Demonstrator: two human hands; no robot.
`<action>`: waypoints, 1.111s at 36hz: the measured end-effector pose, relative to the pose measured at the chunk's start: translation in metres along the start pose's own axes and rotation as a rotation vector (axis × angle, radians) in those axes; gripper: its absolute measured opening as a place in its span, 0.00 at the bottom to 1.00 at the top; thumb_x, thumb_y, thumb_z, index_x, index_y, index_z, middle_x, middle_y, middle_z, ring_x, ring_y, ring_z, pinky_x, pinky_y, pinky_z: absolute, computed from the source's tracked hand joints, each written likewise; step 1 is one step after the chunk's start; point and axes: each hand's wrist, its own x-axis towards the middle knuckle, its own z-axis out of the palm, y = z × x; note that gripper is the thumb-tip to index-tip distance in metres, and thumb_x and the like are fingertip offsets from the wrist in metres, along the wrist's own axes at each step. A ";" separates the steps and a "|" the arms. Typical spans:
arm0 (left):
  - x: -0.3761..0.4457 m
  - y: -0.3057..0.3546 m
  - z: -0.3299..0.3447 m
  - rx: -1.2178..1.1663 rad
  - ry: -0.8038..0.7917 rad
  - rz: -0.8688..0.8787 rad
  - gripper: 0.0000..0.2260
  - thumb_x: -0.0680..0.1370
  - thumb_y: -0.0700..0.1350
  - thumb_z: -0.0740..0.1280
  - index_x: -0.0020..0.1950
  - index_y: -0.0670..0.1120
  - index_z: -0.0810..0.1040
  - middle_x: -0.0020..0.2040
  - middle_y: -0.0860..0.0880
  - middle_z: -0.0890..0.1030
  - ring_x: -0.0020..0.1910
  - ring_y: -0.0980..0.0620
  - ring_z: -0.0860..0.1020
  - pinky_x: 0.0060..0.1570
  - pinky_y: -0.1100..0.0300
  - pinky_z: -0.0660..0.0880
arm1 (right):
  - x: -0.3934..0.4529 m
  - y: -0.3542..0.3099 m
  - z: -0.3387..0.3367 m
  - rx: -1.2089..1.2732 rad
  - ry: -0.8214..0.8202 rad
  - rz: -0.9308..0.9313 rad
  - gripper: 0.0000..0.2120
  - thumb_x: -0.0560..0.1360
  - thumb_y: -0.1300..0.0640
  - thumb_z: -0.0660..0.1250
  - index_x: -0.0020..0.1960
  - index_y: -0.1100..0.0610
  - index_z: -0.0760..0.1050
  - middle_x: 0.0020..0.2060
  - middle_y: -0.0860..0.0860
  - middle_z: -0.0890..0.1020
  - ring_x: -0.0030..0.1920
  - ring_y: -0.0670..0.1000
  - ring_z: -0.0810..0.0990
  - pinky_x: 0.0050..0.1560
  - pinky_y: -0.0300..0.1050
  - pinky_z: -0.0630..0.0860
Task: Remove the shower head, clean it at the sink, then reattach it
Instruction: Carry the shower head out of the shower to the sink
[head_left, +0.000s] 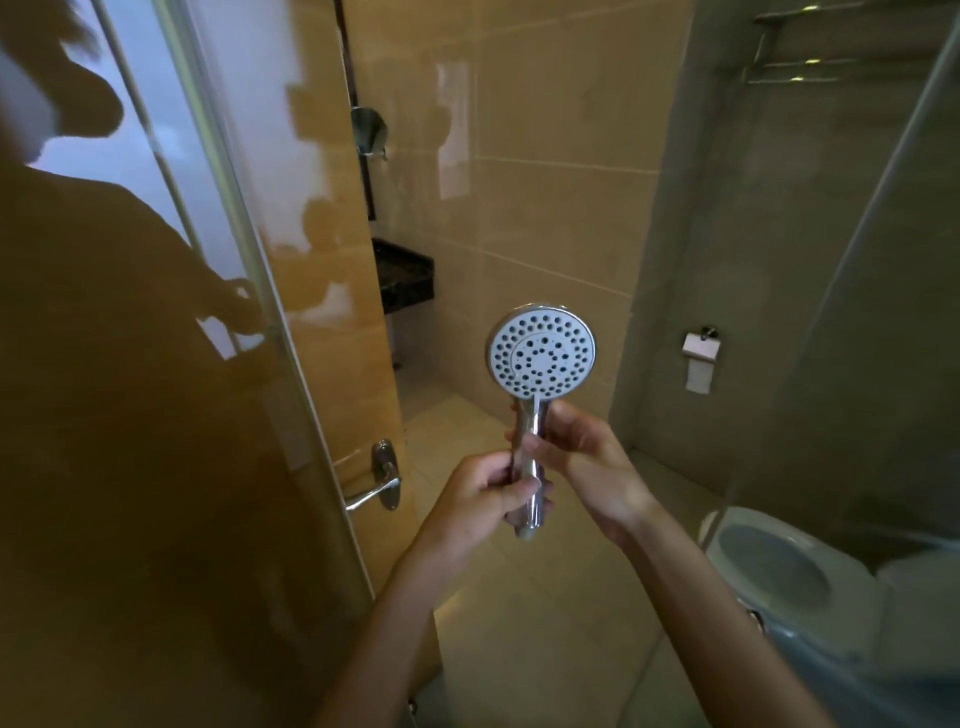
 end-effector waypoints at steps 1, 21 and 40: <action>0.001 0.000 0.000 -0.001 -0.012 -0.004 0.10 0.79 0.36 0.66 0.59 0.32 0.77 0.50 0.39 0.84 0.48 0.42 0.84 0.54 0.40 0.77 | -0.001 0.001 0.000 -0.003 0.017 0.004 0.06 0.78 0.70 0.65 0.55 0.66 0.76 0.42 0.52 0.84 0.46 0.50 0.82 0.42 0.45 0.78; 0.085 -0.009 0.040 -0.074 -0.027 -0.006 0.08 0.77 0.36 0.69 0.54 0.33 0.79 0.48 0.37 0.84 0.46 0.39 0.84 0.53 0.35 0.76 | 0.047 0.013 -0.072 -0.026 0.085 0.089 0.08 0.77 0.69 0.68 0.55 0.63 0.80 0.48 0.57 0.86 0.44 0.55 0.83 0.42 0.53 0.78; 0.150 -0.014 0.072 -0.109 -0.023 -0.036 0.09 0.77 0.37 0.70 0.53 0.32 0.78 0.46 0.39 0.84 0.47 0.37 0.84 0.53 0.31 0.75 | 0.090 0.039 -0.131 0.044 0.057 0.117 0.09 0.78 0.68 0.67 0.56 0.60 0.80 0.49 0.57 0.86 0.41 0.55 0.81 0.32 0.44 0.75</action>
